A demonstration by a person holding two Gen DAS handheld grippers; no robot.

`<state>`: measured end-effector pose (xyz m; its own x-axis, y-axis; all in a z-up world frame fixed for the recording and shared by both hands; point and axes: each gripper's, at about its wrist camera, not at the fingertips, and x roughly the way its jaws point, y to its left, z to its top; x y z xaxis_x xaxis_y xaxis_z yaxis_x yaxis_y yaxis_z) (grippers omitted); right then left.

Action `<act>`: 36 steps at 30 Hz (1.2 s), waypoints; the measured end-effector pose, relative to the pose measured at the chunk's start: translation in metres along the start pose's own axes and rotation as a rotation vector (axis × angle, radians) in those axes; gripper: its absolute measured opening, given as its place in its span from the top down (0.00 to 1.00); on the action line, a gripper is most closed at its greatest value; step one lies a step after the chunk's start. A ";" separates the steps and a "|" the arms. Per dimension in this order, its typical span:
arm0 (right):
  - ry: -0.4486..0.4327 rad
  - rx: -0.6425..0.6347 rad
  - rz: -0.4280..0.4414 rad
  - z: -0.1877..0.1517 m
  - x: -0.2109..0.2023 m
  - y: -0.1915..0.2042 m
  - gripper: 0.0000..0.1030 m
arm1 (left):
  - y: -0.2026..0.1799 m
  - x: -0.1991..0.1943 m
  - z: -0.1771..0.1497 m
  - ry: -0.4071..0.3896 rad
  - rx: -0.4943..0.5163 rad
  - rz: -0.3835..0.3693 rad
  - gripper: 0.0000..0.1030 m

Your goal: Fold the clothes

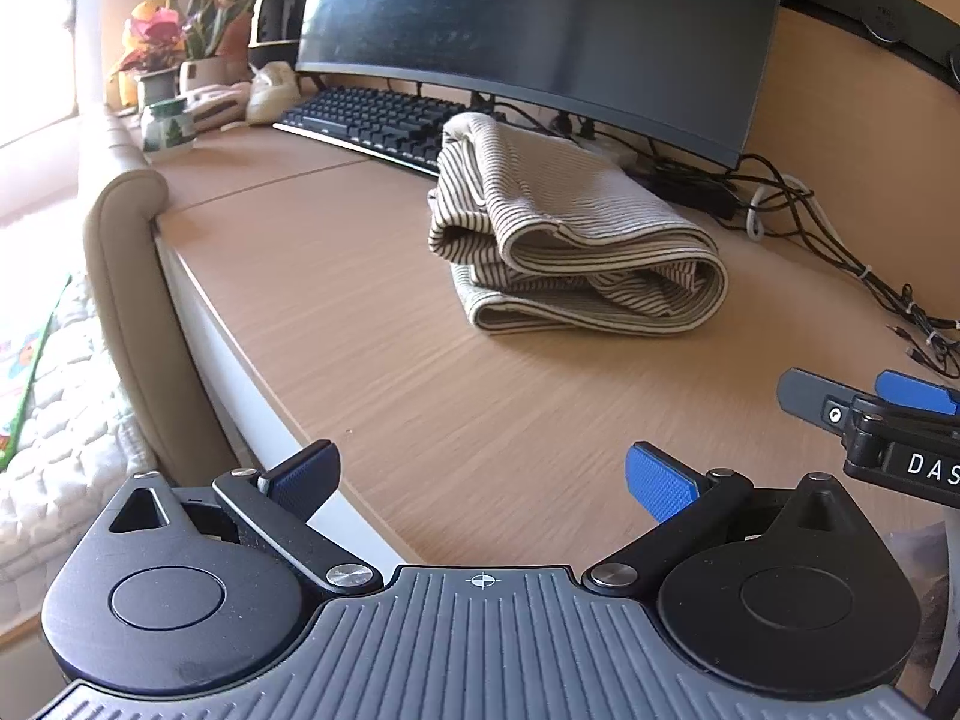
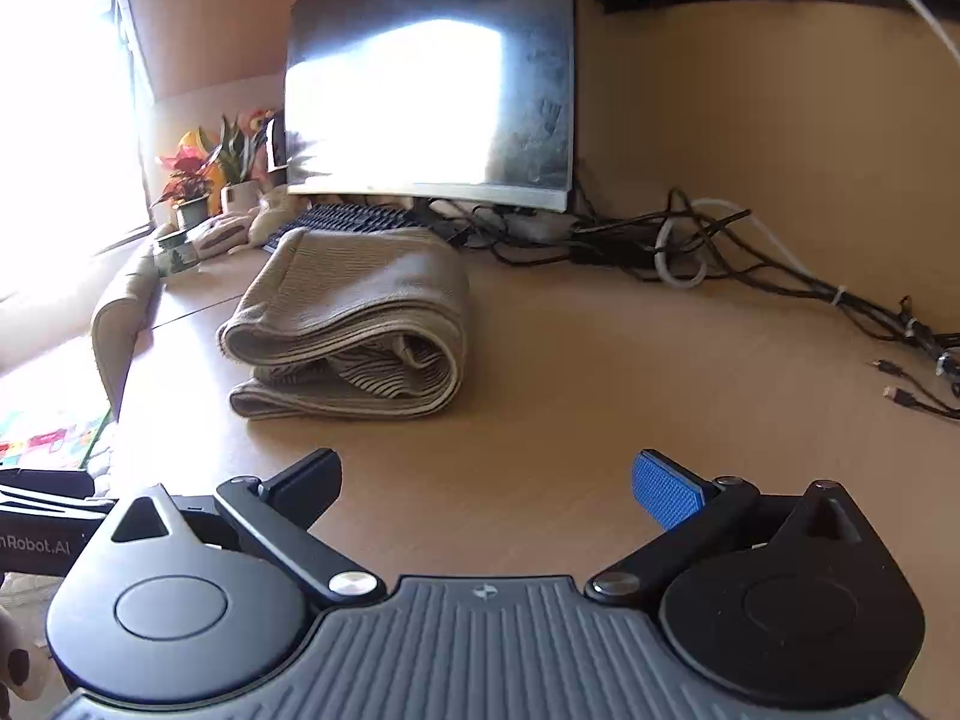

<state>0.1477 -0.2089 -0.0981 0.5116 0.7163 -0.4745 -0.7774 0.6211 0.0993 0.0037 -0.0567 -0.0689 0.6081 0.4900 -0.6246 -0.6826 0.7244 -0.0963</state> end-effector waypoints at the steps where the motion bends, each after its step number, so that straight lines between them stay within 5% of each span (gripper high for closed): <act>1: -0.001 -0.002 0.001 0.000 0.000 0.001 0.00 | 0.001 -0.001 0.000 -0.004 -0.004 0.003 0.00; 36: -0.063 -0.091 0.015 -0.002 -0.010 0.017 0.00 | 0.010 -0.009 -0.004 -0.029 -0.020 0.018 0.00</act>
<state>0.1293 -0.2062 -0.0934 0.5198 0.7456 -0.4170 -0.8137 0.5808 0.0243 -0.0102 -0.0557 -0.0670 0.6072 0.5169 -0.6034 -0.7013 0.7056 -0.1013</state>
